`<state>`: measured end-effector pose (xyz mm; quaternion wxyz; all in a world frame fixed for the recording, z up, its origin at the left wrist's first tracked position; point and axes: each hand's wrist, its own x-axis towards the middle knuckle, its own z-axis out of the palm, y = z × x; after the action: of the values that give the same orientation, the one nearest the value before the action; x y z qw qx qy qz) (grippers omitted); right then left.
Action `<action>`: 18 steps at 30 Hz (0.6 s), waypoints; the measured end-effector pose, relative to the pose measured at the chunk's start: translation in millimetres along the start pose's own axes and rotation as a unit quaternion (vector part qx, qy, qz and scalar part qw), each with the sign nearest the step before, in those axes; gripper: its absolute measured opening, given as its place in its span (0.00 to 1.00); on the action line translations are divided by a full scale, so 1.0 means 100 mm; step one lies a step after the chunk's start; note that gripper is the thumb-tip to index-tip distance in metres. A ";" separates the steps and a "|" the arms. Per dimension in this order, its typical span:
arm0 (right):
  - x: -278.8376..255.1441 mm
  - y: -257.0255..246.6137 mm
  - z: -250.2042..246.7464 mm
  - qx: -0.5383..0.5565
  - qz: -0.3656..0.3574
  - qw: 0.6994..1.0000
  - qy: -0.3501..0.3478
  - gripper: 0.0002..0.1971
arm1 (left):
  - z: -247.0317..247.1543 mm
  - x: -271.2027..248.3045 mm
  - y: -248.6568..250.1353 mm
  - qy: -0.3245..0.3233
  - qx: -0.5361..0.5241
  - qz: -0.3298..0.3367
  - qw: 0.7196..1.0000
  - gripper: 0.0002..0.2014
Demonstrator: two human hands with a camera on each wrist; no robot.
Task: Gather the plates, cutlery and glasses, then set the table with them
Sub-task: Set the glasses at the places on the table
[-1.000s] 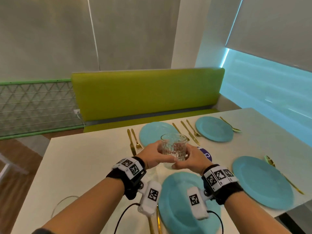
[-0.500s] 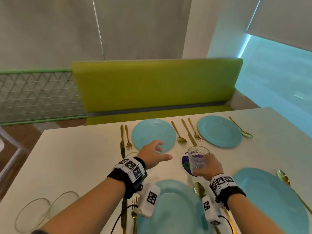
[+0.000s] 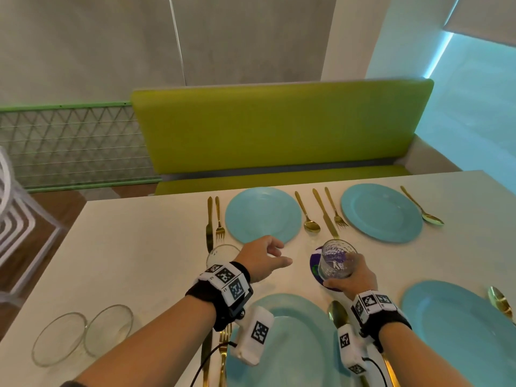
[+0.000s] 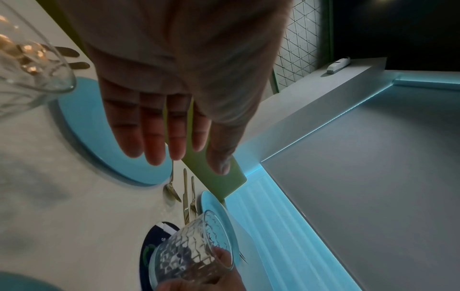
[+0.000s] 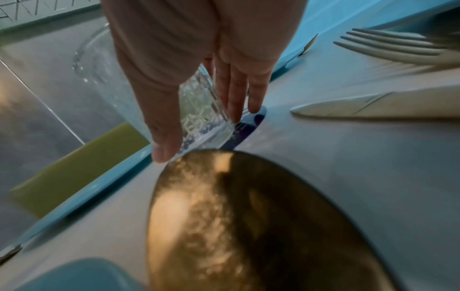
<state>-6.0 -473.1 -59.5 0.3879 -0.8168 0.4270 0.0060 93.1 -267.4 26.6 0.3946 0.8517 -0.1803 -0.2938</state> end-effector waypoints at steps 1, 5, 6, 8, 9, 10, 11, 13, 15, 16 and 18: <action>-0.01 0.00 -0.01 0.001 0.005 1.000 -0.003 0.44 | 0.01 -0.02 -0.02 -0.002 -0.004 -0.001 1.000 0.21; -0.12 -0.05 -0.10 0.019 0.029 0.999 -0.008 0.53 | 0.02 -0.16 -0.12 -0.006 -0.019 -0.001 1.000 0.21; -0.17 -0.08 -0.13 0.024 0.035 0.999 -0.005 0.56 | 0.01 -0.21 -0.16 -0.006 -0.025 -0.001 1.000 0.20; -0.31 -0.16 -0.19 0.025 0.037 0.999 0.013 0.59 | -0.01 -0.30 -0.23 -0.005 -0.039 0.002 0.999 0.20; -0.41 -0.21 -0.22 0.024 0.031 0.999 0.032 0.58 | -0.03 -0.36 -0.28 -0.005 -0.045 0.005 0.999 0.20; -0.52 -0.27 -0.24 0.027 0.018 0.998 0.055 0.57 | -0.05 -0.44 -0.31 -0.005 -0.052 0.008 0.999 0.20; -0.65 -0.34 -0.25 0.036 -0.001 0.996 0.080 0.54 | -0.07 -0.51 -0.38 -0.005 -0.059 0.013 0.998 0.19; -0.95 -0.50 -0.21 0.075 -0.046 0.988 0.125 0.49 | -0.13 -0.71 -0.52 -0.003 -0.062 0.029 0.998 0.18; -1.29 -0.67 -0.09 0.105 -0.084 0.980 0.145 0.43 | -0.22 -0.94 -0.70 0.006 -0.065 0.037 0.997 0.16; -1.47 -0.75 0.02 0.107 -0.102 0.979 0.138 0.41 | -0.27 -1.06 -0.80 0.015 -0.070 0.038 0.997 0.15; -1.73 -0.86 0.26 0.085 -0.140 0.980 0.114 0.37 | -0.37 -1.27 -0.96 0.030 -0.083 0.040 0.995 0.13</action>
<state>-47.2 -307.6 35.4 0.4018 -0.8278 0.3487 -0.1778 27.0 -118.1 16.1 0.4802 0.8168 -0.1773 -0.2661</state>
